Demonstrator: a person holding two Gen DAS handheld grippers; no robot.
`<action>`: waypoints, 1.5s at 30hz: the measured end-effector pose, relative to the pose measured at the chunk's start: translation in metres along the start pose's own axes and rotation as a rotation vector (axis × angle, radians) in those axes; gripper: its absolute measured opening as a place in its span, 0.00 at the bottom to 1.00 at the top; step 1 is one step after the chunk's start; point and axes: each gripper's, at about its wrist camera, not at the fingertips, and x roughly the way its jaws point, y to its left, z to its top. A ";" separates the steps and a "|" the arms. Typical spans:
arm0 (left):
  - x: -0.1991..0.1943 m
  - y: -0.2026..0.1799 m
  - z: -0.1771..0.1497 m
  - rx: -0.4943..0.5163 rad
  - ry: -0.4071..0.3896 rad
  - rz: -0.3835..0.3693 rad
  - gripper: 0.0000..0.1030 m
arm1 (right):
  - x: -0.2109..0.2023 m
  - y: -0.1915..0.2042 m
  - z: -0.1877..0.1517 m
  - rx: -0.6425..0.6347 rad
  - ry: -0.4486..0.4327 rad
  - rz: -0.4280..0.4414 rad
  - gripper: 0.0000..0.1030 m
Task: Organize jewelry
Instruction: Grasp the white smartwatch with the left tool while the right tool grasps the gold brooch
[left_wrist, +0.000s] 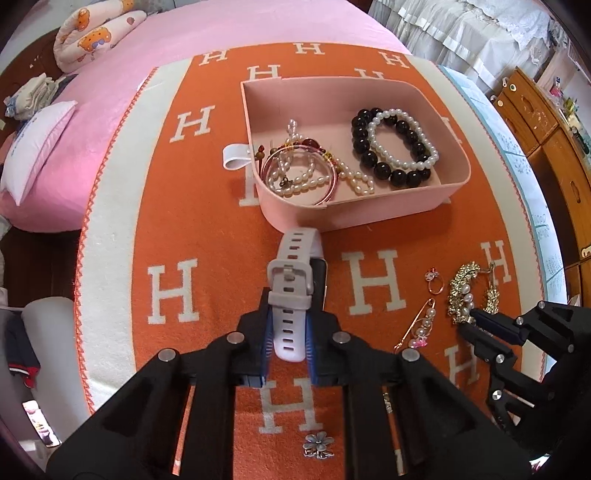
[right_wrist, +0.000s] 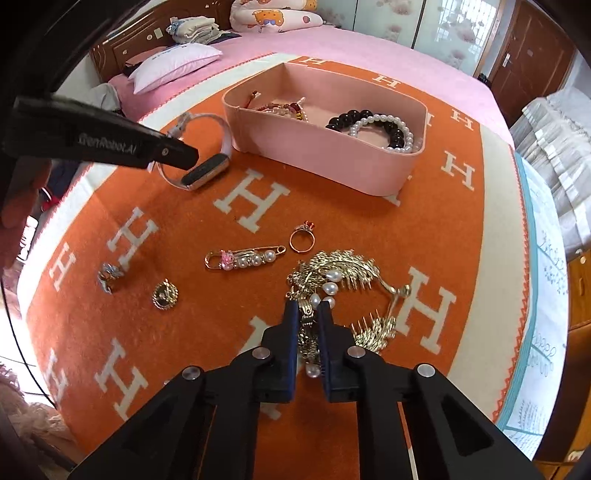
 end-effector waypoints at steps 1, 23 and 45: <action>-0.002 0.000 0.000 0.001 -0.008 -0.004 0.11 | -0.001 -0.004 0.001 0.029 0.002 0.022 0.09; -0.107 0.010 0.016 -0.010 -0.207 -0.071 0.11 | -0.100 -0.052 0.029 0.365 -0.174 0.244 0.09; -0.003 -0.028 0.117 0.216 -0.270 0.171 0.11 | -0.083 -0.071 0.062 0.458 -0.207 0.207 0.09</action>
